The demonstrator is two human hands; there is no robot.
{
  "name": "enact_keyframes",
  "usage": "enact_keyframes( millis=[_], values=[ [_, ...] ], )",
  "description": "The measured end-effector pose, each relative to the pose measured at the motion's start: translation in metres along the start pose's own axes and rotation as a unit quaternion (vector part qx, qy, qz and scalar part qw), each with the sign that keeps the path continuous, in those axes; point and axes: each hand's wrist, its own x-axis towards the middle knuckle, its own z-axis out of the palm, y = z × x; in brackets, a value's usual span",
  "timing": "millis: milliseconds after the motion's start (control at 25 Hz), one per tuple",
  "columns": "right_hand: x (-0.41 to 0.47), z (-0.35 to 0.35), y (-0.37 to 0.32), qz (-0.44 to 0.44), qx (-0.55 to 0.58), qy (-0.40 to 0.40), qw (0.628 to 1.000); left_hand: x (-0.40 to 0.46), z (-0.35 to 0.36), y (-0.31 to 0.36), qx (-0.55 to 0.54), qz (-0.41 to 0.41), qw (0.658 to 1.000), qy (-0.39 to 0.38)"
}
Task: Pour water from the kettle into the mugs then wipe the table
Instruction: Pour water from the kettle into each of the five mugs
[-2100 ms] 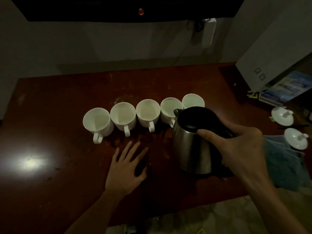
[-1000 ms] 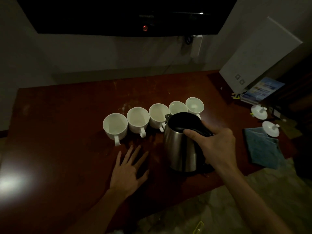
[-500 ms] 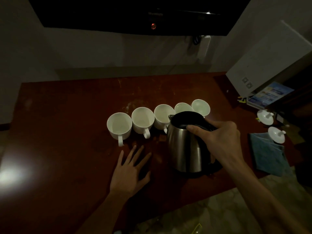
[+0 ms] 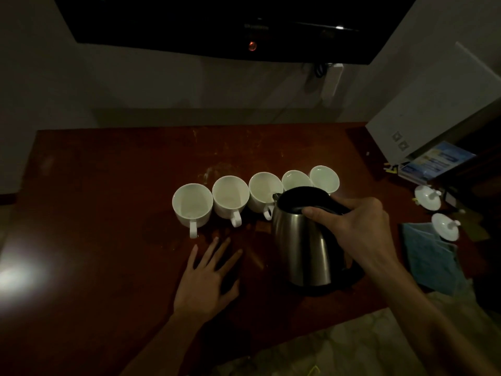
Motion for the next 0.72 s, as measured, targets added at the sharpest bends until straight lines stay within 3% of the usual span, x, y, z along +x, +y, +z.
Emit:
enact_keyframes(
  millis=[720],
  values=[
    [0.0004,-0.004,0.0007,-0.016,-0.006,-0.018,1.0,0.0012,0.001,-0.0002,-0.004,-0.006,1.0,0.003]
  ],
)
